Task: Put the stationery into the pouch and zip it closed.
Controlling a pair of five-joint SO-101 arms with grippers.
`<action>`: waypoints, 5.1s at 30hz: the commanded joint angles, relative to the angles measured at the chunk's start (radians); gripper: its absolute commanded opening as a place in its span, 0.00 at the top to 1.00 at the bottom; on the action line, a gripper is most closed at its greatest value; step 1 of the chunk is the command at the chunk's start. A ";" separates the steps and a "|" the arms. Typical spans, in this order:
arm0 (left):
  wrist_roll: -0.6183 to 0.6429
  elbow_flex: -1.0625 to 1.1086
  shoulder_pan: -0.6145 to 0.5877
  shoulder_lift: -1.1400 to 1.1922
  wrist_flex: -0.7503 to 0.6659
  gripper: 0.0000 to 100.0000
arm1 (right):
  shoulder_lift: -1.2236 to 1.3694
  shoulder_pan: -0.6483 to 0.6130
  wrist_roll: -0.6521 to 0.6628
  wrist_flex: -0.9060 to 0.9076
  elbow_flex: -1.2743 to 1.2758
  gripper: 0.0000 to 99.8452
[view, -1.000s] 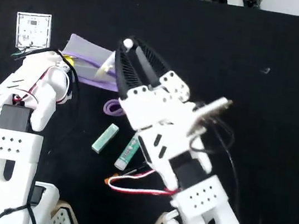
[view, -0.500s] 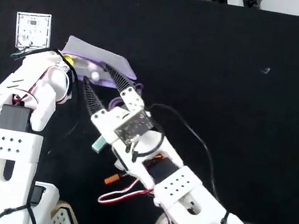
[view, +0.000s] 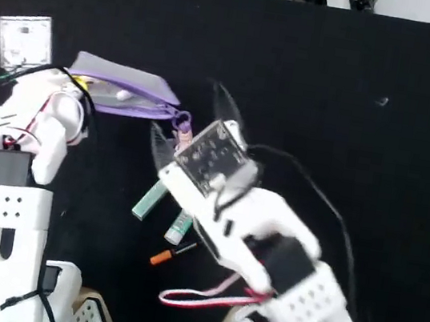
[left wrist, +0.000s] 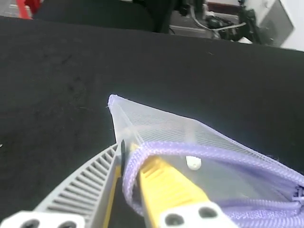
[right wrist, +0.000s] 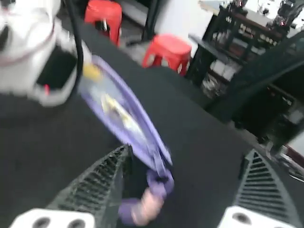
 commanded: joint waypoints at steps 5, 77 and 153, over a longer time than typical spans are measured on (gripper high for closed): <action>0.006 0.071 -0.073 -0.025 -0.103 0.97 | -0.085 0.025 0.302 0.471 -0.051 0.65; 0.008 0.127 -0.074 -0.025 -0.164 0.97 | 0.926 0.334 0.936 0.261 -0.012 0.99; 0.008 0.153 -0.015 -0.029 -0.169 0.97 | 0.492 -0.009 0.310 0.666 -0.809 0.99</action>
